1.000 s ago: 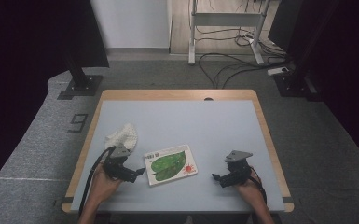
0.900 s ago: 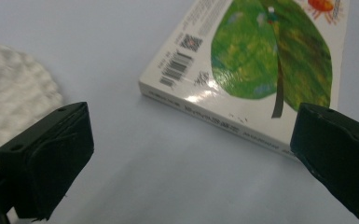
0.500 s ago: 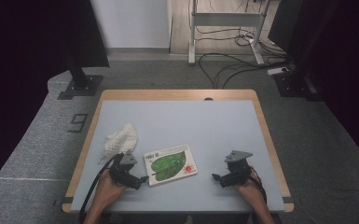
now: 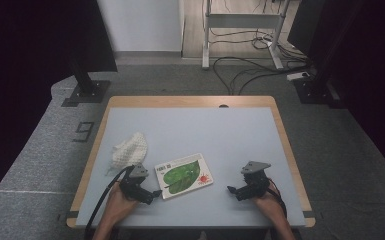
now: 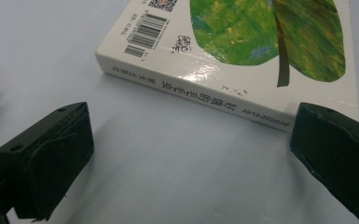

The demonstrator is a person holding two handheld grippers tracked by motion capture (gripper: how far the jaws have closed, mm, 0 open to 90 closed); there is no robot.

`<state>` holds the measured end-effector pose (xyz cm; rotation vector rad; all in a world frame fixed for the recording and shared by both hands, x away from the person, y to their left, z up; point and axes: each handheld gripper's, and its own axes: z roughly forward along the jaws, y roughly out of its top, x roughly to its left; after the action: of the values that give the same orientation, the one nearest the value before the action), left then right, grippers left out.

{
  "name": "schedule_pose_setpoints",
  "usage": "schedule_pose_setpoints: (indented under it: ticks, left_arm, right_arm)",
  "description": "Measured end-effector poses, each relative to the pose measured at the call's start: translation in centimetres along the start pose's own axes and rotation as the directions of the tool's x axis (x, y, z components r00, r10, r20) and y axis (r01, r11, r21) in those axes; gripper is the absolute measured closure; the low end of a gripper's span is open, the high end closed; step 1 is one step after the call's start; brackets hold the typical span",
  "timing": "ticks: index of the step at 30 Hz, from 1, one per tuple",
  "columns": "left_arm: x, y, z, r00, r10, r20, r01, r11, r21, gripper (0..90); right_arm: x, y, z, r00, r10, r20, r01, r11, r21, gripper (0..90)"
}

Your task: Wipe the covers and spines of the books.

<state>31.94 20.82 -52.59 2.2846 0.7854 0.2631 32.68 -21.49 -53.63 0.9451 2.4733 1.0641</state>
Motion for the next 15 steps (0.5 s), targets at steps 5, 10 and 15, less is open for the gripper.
schedule_pose_setpoints:
  ticks: [5, 10, 15]
  left_arm:
    - [-0.5, 0.3, 0.4, 0.9998, 0.014, 0.014, -0.014, 0.9999, -0.005, 0.0]
    - [-0.8, 0.7, 0.8, 0.9983, 0.029, 0.051, -0.029, 0.9995, 0.007, 0.0]
    - [-1.3, 1.2, 1.3, 0.996, 0.055, 0.071, -0.056, 0.9984, 0.011, 0.0]
  right_arm:
    - [0.0, 0.0, 0.0, 1.0, 0.001, -0.001, -0.001, 1.0, 0.002, 1.7]
    - [0.0, 0.0, -0.1, 1.0, 0.003, -0.008, -0.003, 1.0, -0.001, 3.0]
    - [-0.1, 0.2, -0.3, 0.9999, -0.011, 0.001, 0.011, 1.0, 0.018, 3.2]
